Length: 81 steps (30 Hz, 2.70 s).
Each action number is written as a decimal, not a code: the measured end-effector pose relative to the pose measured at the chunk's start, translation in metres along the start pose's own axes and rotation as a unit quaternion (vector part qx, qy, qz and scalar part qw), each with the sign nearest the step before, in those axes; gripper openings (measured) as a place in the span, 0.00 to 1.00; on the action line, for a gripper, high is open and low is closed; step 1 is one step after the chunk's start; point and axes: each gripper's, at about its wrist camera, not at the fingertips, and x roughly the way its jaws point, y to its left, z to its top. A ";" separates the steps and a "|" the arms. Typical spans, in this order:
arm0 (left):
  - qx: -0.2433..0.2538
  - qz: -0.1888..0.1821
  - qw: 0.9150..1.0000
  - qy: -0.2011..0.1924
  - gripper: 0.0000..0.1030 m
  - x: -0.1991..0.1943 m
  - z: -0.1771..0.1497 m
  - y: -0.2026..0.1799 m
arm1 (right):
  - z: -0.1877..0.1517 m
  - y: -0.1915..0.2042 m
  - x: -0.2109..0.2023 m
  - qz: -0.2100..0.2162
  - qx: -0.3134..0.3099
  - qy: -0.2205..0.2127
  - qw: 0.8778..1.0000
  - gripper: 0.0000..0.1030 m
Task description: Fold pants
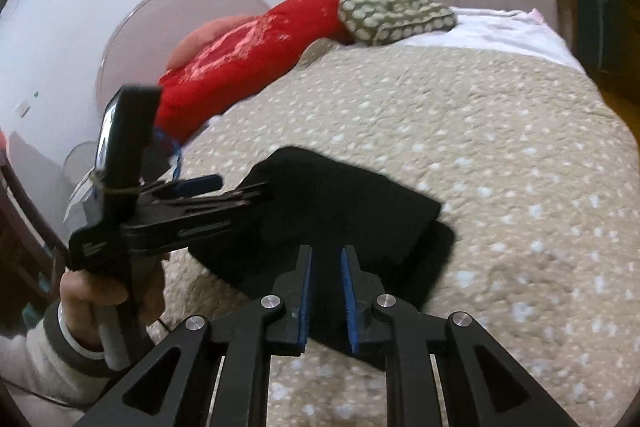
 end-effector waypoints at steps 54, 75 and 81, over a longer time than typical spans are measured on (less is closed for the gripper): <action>-0.098 -0.113 0.988 0.044 0.78 0.016 -0.006 0.059 | -0.024 -0.084 0.020 0.033 0.220 -0.001 0.975 0.57; -0.059 -0.158 0.986 0.004 0.64 0.003 0.041 0.011 | 0.013 -0.068 0.016 0.044 0.155 -0.078 0.984 0.39; -0.048 -0.148 0.988 -0.018 0.64 0.015 0.079 -0.003 | 0.057 -0.089 0.020 0.035 0.154 -0.102 0.982 0.39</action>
